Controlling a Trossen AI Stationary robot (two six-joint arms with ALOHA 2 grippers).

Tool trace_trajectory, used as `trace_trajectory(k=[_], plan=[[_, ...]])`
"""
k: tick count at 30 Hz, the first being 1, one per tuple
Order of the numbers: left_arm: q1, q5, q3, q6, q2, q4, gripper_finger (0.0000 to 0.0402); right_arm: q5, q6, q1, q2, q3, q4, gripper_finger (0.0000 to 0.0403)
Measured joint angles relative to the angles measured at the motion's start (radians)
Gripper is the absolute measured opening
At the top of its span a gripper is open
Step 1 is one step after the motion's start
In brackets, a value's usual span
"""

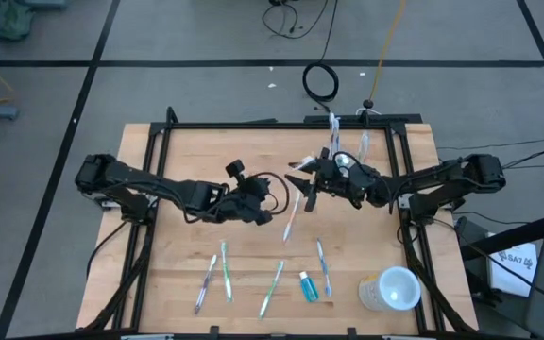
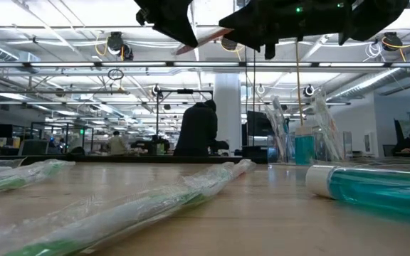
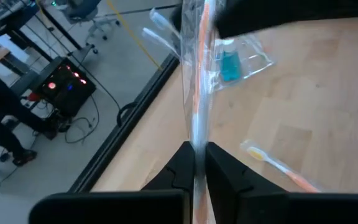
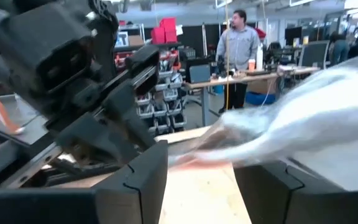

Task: Pick & Place toothbrushing station
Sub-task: Put the top orange toothbrush into the transparent organizer

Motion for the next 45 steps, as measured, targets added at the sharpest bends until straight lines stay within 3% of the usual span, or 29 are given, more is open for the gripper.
trace_trajectory(k=[6, 16, 40, 45], plan=[[-0.005, 0.0, 0.0, 0.0, 0.0, 0.0, 0.0015, 0.0, -0.012, 0.0, 0.0, 0.0, 0.03, 0.0131], [-0.001, -0.005, 0.0, 0.023, 0.0, -0.009, 0.0044, -0.021, -0.009, 0.002, 0.0, 0.0, 0.026, 0.0019], [0.006, 0.048, 0.0, 0.008, 0.0, -0.041, 0.0047, -0.056, 0.008, 0.003, -0.001, 0.001, -0.012, 0.0019], [0.026, 0.111, 0.0, 0.126, 0.0, -0.042, 0.0047, -0.055, 0.005, 0.003, -0.001, 0.001, -0.015, 0.0019]])
